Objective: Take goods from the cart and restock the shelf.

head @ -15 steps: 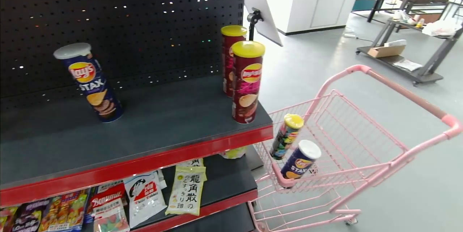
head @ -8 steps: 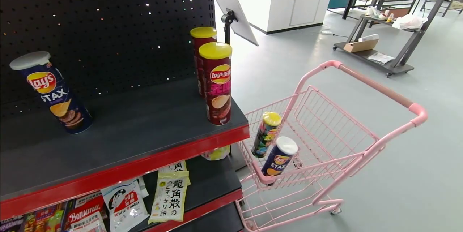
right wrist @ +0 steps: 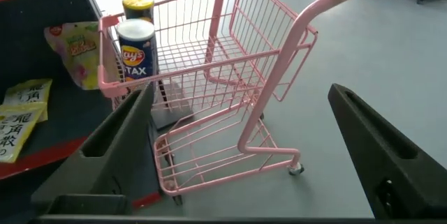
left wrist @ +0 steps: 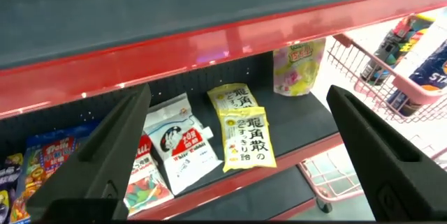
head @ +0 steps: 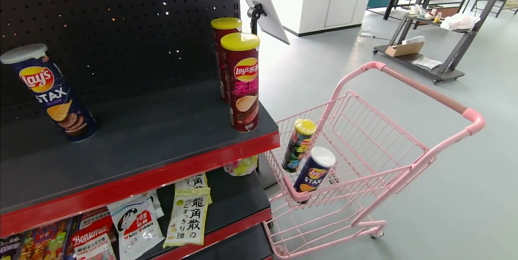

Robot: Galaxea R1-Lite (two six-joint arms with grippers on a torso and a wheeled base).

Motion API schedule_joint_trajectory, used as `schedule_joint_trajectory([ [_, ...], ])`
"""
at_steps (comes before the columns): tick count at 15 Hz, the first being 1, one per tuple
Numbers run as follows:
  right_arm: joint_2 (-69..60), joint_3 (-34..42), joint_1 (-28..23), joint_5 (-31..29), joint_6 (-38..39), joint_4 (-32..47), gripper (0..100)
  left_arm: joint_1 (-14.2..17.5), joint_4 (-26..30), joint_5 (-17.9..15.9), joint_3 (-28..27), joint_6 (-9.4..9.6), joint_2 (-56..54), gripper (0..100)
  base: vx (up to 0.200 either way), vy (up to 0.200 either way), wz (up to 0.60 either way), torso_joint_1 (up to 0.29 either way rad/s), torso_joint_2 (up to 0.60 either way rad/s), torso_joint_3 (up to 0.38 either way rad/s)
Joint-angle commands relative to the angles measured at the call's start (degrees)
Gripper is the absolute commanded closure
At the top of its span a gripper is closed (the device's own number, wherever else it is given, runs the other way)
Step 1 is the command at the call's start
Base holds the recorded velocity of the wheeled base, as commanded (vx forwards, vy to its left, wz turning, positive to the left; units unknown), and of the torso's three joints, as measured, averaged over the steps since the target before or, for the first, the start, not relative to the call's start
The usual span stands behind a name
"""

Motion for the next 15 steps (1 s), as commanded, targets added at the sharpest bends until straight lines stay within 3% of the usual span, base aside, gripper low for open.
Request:
schedule_joint_trajectory([
  [1,0.00,-0.04,0.00,0.00,-0.10,0.00,0,0.00,-0.01,0.01,0.00,-0.04,0.05,0,0.000,0.000,0.00,-0.139,0.37,0.232],
  [15,0.00,-0.04,0.09,0.27,-0.36,0.00,0,0.00,-0.01,0.01,0.00,-0.04,0.05,0,0.000,0.000,0.00,-0.154,0.49,0.332],
])
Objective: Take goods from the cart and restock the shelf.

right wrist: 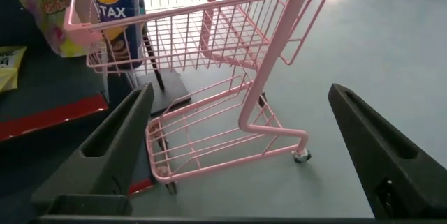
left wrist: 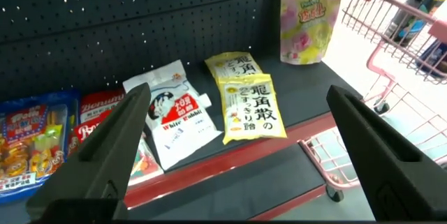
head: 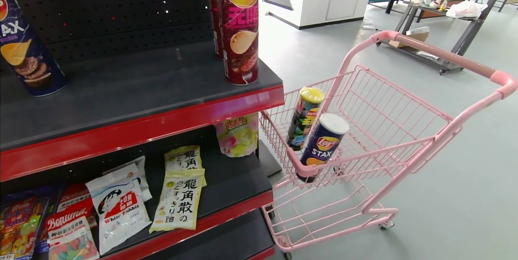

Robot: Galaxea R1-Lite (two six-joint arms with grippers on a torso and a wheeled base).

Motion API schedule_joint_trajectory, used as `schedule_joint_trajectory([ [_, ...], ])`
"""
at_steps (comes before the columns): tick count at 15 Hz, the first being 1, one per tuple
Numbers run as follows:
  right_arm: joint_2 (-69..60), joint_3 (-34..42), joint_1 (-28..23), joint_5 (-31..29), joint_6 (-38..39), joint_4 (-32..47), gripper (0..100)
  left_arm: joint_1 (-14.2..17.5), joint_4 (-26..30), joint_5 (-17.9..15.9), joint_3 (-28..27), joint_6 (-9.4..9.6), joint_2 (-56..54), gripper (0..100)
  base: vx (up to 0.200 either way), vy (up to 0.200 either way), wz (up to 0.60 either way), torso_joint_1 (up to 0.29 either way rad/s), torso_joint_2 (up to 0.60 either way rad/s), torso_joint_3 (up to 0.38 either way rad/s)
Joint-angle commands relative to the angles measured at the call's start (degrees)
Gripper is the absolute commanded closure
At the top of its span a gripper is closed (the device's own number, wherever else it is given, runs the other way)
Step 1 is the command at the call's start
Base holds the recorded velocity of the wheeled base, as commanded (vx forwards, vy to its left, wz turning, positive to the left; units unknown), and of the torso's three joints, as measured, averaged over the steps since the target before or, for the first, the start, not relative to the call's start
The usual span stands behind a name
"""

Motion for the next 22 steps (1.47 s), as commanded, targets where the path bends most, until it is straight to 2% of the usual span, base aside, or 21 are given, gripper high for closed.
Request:
schedule_joint_trajectory([
  [1,0.18,-0.09,0.15,0.11,-0.08,0.06,0,0.00,-0.03,0.05,0.00,-0.02,0.05,0,0.000,0.000,0.00,-0.041,0.16,0.134],
  [4,2.72,-0.26,-1.43,0.20,-2.19,0.06,0,0.00,-0.03,0.05,0.00,-0.02,0.05,0,0.000,0.000,0.00,-0.015,0.05,0.036],
  [7,2.29,-0.18,-1.08,0.55,-2.98,-0.12,0,0.00,-0.03,0.05,0.00,-0.02,0.05,0,0.000,0.000,0.00,0.000,0.00,0.000],
  [8,1.67,-2.29,-0.38,2.31,-2.81,-0.12,0,0.00,-0.03,0.05,0.00,-0.02,0.05,0,0.000,0.000,0.00,0.000,0.00,0.000],
  [9,13.36,-14.94,1.56,5.38,1.24,0.41,0,0.00,-0.03,0.05,0.00,-0.02,0.05,0,0.000,0.000,0.00,0.000,0.00,0.000],
  [10,30.50,-31.03,2.35,5.30,14.77,-0.29,0,0.00,-0.03,0.05,0.00,-0.02,0.05,0,0.000,0.000,0.00,0.000,0.00,0.000],
  [11,39.99,-41.13,3.84,7.23,16.27,-0.38,0,0.00,-0.03,-0.04,0.00,-0.02,0.05,0,0.000,0.000,0.00,0.000,0.00,0.000],
  [12,47.02,-45.70,6.30,10.13,13.01,-1.26,0,0.00,-0.03,-0.04,0.00,-0.02,0.05,0,0.000,0.000,0.00,0.000,0.00,0.000],
  [14,55.99,-45.09,10.00,12.94,9.85,-7.85,0,0.00,-0.03,-0.04,0.00,-0.02,0.05,0,0.000,0.000,0.00,0.000,0.00,0.000],
  [15,64.86,-42.01,10.43,15.14,10.03,-17.26,0,0.00,-0.03,-0.04,0.00,-0.02,0.05,0,0.000,0.000,0.00,0.000,0.00,0.000],
  [16,65.30,-41.75,10.43,15.32,10.03,-17.78,0,0.00,-0.03,-0.04,0.00,-0.02,0.05,0,0.000,0.000,0.00,0.000,0.00,0.000],
  [17,74.71,-35.77,10.26,19.45,8.71,-28.15,0,0.00,-0.03,-0.04,0.00,-0.02,0.05,0,0.000,0.000,0.00,0.000,0.00,0.000],
  [18,78.75,-34.28,10.26,20.33,8.09,-31.76,0,0.00,-0.03,-0.04,0.00,-0.02,0.05,0,0.000,0.000,0.00,0.000,0.00,0.000],
  [22,88.24,-34.54,10.43,24.63,7.30,-35.54,0,0.00,-0.03,-0.04,0.00,-0.02,0.05,0,0.000,0.000,0.00,0.000,0.00,0.000],
])
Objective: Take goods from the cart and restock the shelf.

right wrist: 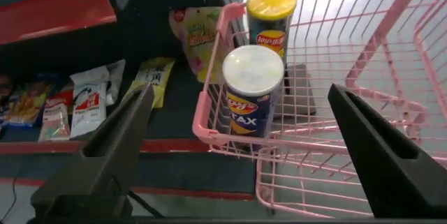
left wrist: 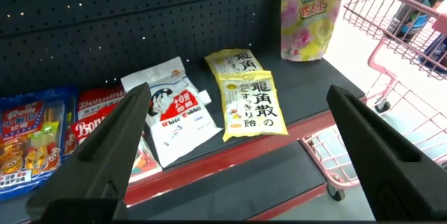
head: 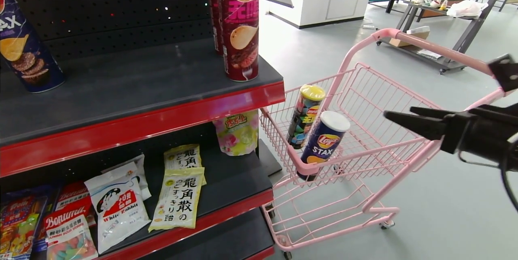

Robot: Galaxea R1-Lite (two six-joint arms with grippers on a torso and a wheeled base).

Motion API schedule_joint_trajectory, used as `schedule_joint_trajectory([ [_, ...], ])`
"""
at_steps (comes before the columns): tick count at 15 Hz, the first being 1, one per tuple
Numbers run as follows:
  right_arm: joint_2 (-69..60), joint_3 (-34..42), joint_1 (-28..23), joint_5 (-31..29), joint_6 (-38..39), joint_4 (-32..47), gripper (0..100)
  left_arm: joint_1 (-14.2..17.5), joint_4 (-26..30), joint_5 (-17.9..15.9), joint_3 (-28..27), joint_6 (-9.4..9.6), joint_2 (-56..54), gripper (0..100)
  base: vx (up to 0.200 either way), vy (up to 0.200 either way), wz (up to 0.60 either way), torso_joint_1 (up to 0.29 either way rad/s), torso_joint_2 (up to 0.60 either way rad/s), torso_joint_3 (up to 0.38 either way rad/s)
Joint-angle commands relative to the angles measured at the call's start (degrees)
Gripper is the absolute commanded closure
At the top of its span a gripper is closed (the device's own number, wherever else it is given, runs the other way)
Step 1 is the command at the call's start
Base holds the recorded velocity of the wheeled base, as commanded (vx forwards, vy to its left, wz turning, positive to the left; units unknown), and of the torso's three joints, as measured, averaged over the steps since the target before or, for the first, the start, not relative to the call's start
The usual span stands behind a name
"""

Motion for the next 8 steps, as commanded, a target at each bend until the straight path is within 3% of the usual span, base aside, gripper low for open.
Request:
schedule_joint_trajectory([
  [1,13.09,0.30,0.68,1.96,-1.02,-4.38,0,0.09,0.02,-0.02,0.00,-0.04,0.05,0,0.000,0.000,0.00,0.000,0.00,0.000],
  [3,16.51,0.21,0.86,5.22,-1.10,-9.39,0,0.09,0.02,-0.02,0.00,-0.04,0.05,0,0.000,0.000,0.00,0.000,0.00,0.000],
  [8,19.68,0.04,2.62,7.15,-1.89,-10.27,0,0.00,0.02,-0.02,0.00,0.13,0.05,0,0.000,0.000,0.00,0.000,0.00,0.000],
])
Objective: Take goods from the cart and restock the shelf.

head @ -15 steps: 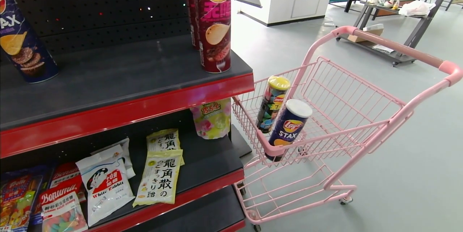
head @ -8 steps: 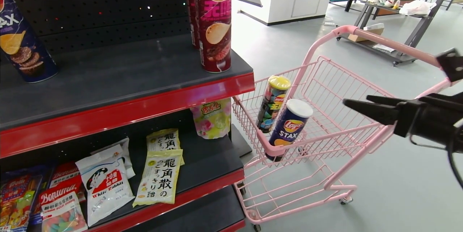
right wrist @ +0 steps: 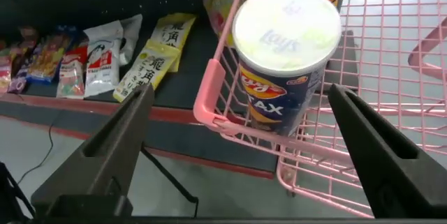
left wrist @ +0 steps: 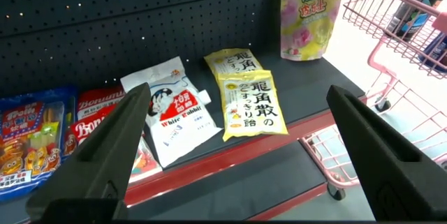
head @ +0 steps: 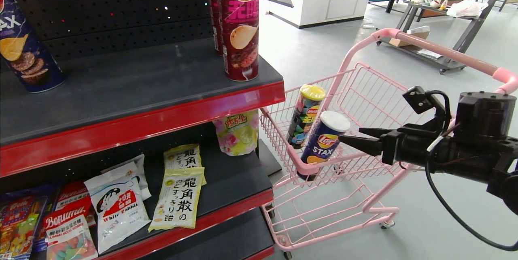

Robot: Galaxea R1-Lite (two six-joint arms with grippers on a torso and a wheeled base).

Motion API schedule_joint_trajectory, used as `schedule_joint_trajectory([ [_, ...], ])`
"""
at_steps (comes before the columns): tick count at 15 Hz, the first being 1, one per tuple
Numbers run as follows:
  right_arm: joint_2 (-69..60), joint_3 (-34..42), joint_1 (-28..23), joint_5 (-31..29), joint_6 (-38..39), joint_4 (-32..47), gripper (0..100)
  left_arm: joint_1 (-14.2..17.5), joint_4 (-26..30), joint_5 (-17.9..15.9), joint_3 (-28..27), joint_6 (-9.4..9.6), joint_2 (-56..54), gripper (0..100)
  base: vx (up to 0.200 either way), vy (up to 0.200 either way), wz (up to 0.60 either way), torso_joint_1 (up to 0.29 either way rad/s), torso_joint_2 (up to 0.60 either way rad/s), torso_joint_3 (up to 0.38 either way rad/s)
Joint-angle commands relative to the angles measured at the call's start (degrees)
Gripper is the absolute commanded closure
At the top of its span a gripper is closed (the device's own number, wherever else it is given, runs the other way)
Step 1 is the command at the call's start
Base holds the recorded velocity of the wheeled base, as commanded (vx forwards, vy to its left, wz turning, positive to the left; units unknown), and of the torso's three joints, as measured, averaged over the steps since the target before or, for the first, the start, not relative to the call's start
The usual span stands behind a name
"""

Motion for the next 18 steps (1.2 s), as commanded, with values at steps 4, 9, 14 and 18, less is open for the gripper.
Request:
schedule_joint_trajectory([
  [4,6.74,-2.20,0.89,-0.17,-0.44,-2.40,0,0.00,-0.01,-0.02,0.00,-0.01,0.05,0,0.000,0.000,0.00,0.000,0.00,0.000],
  [9,12.63,-5.54,0.54,-0.52,-0.35,-5.12,0,0.00,-0.01,-0.02,0.00,-0.01,0.05,0,0.000,0.000,0.00,0.000,0.00,0.000],
  [14,17.46,-8.80,0.89,-0.26,-0.88,-5.39,0,0.00,-0.01,-0.02,0.00,-0.01,0.05,0,0.000,0.000,0.00,0.000,0.00,0.000],
  [18,21.51,-11.35,0.89,-0.26,-0.88,-8.99,0,0.00,-0.01,-0.11,0.00,-0.01,0.05,0,0.000,0.000,0.00,0.000,0.00,0.000],
])
